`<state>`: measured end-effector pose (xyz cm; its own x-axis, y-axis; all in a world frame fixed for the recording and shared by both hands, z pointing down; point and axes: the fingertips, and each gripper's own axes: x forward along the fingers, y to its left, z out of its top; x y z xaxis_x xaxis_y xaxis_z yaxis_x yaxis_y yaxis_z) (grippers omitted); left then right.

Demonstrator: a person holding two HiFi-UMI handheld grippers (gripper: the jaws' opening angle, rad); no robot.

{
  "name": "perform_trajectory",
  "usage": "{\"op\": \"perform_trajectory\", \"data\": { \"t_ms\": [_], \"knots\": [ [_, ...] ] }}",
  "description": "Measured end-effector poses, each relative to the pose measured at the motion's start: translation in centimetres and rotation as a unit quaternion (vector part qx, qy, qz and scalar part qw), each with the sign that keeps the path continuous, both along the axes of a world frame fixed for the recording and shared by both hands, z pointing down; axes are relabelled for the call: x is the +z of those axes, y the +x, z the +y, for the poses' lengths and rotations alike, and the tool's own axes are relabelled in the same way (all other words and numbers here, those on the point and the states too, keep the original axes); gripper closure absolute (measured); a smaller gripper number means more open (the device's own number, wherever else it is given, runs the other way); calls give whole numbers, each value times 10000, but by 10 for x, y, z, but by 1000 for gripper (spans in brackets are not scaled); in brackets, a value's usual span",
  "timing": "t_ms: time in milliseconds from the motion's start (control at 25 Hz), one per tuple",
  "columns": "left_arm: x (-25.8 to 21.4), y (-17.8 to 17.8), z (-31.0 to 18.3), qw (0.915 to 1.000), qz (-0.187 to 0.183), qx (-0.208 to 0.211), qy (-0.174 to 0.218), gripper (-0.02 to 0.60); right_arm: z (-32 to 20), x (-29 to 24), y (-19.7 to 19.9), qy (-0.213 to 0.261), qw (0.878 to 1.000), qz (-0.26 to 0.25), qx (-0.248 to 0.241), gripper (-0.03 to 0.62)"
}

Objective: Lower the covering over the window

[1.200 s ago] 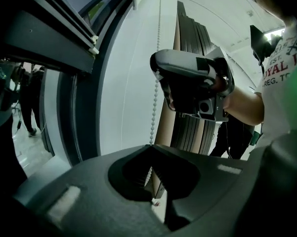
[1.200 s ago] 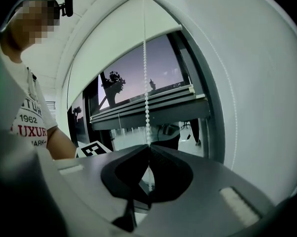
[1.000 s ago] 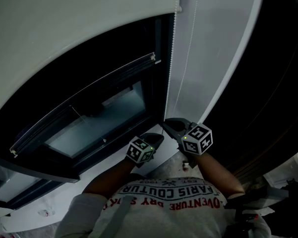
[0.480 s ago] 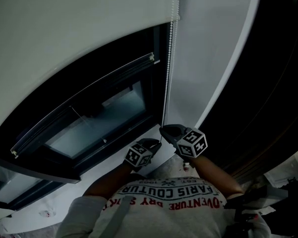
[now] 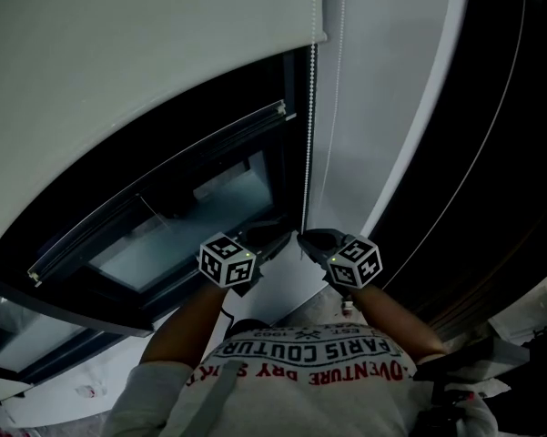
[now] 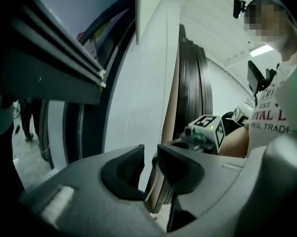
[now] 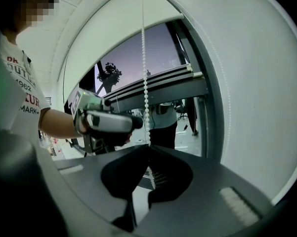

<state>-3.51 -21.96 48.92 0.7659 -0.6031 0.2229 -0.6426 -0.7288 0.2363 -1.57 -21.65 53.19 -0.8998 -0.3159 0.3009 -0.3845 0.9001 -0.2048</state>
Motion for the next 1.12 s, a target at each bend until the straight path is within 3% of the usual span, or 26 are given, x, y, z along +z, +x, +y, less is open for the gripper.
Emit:
{"op": "perform_trajectory", "data": {
  "t_ms": [200, 360, 560, 680, 1120],
  "knots": [
    [-92, 13, -9, 9956, 325, 157, 868, 492, 3, 2, -3, -23, 10000, 6, -51, 588],
    [-139, 25, -18, 9913, 479, 212, 1211, 492, 6, 3, -5, -38, 10000, -2, -84, 588],
    [-170, 31, -26, 9884, 467, 48, 1447, 501, 9, 5, -5, -55, 9999, -13, -127, 588],
    [-179, 30, -30, 9891, 492, -132, 1382, 558, 10, 3, -5, -32, 9999, -48, -125, 588],
    [-181, 30, -25, 9871, 402, -224, 1536, 563, 12, 3, -4, -92, 9997, -172, -129, 588]
  ]
}}
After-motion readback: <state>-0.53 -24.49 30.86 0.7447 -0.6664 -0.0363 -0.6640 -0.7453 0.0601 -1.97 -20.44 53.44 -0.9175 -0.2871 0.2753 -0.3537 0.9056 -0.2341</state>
